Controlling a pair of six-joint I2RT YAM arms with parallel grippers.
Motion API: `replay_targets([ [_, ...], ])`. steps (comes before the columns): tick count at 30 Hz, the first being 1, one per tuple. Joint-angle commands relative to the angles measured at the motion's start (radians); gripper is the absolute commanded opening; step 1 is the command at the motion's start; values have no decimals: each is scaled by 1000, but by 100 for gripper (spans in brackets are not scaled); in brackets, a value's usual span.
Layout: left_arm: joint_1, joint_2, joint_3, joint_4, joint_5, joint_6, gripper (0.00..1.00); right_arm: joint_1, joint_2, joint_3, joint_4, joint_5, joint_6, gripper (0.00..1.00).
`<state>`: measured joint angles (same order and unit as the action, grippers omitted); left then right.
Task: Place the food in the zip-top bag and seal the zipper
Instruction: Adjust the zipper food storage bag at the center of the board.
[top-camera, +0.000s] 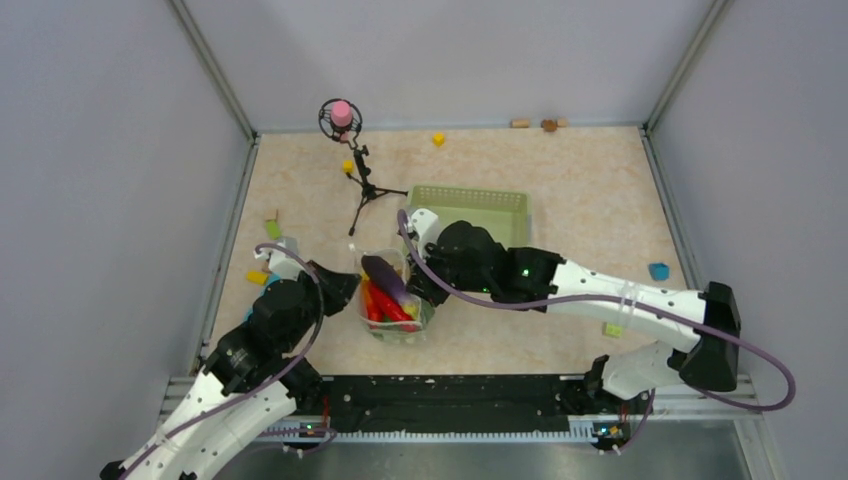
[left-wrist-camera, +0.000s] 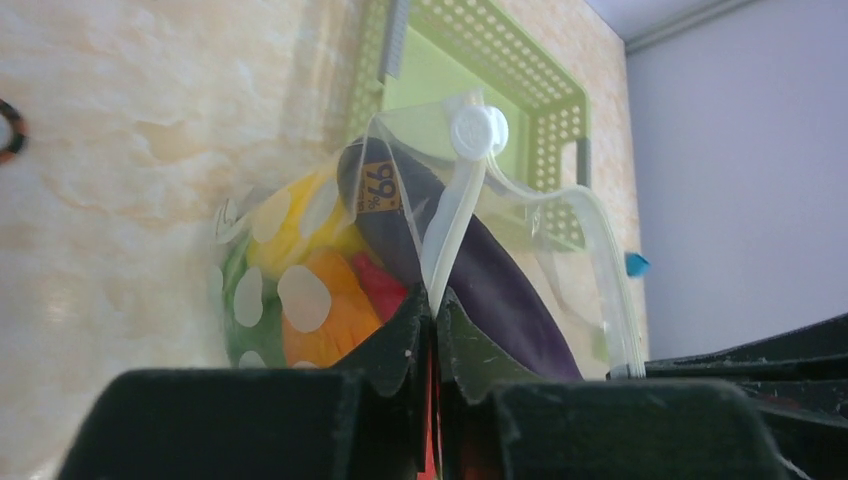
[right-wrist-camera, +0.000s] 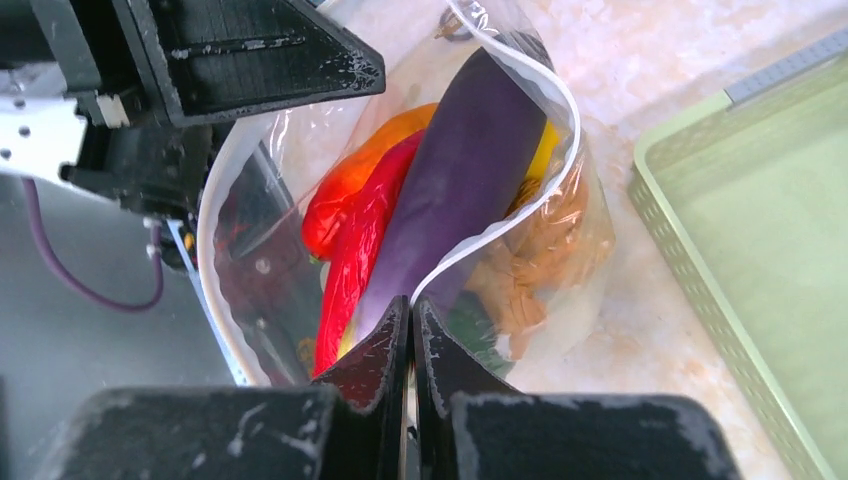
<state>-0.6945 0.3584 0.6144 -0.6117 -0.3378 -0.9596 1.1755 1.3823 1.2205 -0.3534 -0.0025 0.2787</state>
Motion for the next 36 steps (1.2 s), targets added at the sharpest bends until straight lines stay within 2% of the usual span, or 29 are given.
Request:
replay_targets([
  [1,-1,18,-16,146,184,-15,14,-35,-93,7,-73,-2,-93,0],
  [6,-2,37,-20,187,264,46,48,-157,-161,-74,-75,-76,-131,0],
  [11,-2,34,-8,202,275,128,69,-206,-202,-122,-74,-135,-211,0],
  [14,-2,21,-1,201,278,179,72,-223,-203,-114,-75,-96,-235,0],
  [17,-2,-13,-9,227,285,256,78,-304,-192,-87,-87,-110,-268,0],
  [19,-2,-37,-47,297,291,290,81,-375,-179,-73,-88,-181,-314,0],
  [21,-1,-40,-96,418,298,297,82,-418,-162,-63,-89,-199,-361,0],
  [23,-2,-19,-97,466,318,324,82,-450,-139,-43,-111,-224,-419,0],
  [26,-1,10,-96,483,379,433,82,-468,-116,-13,-149,-289,-529,0],
  [30,-1,-17,-139,490,383,557,83,-470,-101,0,-182,-321,-646,0],
  [36,-1,-131,-308,684,555,701,85,-517,-18,93,-281,-376,-775,0],
])
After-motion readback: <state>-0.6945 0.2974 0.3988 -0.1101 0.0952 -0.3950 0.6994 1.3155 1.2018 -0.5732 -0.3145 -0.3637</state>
